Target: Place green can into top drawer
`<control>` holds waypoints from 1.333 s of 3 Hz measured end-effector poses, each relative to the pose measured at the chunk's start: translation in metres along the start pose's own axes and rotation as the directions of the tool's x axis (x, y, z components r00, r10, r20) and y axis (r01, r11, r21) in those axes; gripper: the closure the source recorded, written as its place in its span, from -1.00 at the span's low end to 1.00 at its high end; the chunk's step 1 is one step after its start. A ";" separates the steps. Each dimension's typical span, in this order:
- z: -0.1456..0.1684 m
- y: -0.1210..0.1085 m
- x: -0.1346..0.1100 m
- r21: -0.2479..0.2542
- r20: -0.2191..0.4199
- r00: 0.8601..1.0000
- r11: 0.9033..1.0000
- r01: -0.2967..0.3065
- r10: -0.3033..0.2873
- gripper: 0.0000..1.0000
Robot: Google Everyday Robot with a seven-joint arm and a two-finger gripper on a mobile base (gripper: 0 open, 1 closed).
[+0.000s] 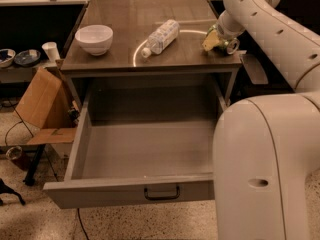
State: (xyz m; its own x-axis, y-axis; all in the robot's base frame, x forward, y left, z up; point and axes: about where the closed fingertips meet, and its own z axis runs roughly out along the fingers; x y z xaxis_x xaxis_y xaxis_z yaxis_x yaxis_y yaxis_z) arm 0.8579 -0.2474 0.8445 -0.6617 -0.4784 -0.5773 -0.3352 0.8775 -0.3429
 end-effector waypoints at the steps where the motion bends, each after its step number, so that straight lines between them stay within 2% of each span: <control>1: -0.003 -0.001 -0.002 0.000 0.000 1.000 1.000 0.000 0.000 0.27; 2: -0.016 0.002 -0.006 -0.036 0.020 1.000 0.999 -0.011 0.012 0.73; 3: -0.046 0.010 -0.013 -0.090 0.074 0.997 0.996 -0.017 0.024 1.00; 4: -0.091 0.029 -0.018 -0.168 0.136 0.990 0.986 -0.002 0.025 1.00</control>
Offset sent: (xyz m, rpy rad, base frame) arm -0.0196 0.0095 0.0422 0.0992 -0.0143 0.0457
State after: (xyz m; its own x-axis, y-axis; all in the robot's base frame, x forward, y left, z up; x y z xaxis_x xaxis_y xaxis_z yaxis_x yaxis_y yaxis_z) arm 0.7989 -0.2100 0.9126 -0.5727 -0.4565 -0.6809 -0.4423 0.8714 -0.2122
